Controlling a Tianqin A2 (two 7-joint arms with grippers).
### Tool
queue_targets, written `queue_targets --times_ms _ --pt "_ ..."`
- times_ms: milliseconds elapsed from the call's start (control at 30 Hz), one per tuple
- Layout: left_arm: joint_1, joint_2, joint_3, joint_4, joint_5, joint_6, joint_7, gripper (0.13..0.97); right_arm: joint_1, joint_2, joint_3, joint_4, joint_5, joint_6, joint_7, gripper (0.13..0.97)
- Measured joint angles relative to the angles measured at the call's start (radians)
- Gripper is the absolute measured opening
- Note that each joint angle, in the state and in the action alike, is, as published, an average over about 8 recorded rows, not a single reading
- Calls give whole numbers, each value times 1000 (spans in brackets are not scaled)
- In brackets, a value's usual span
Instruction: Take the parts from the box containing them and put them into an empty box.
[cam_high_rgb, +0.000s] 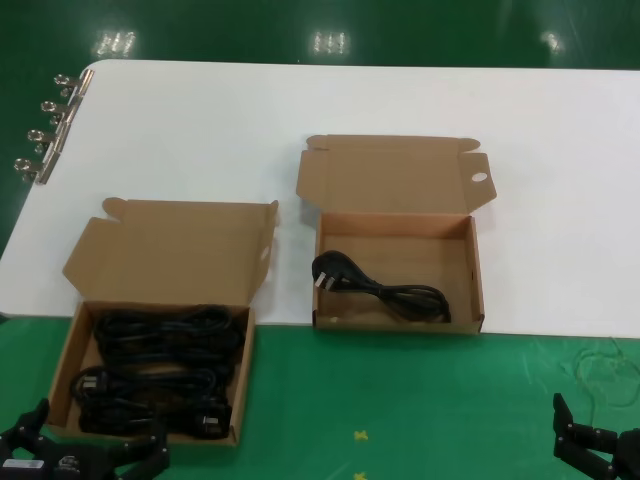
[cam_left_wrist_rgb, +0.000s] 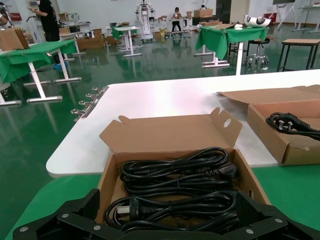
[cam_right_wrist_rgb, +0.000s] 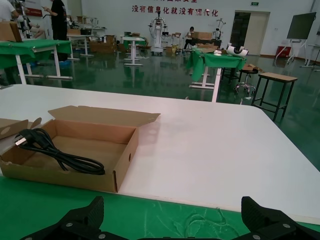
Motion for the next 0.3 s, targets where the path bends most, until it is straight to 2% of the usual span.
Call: queue_targets --times_ms 300 --pt "0 0 0 0 0 0 0 966 0 0 0 0 0 0 0 966"
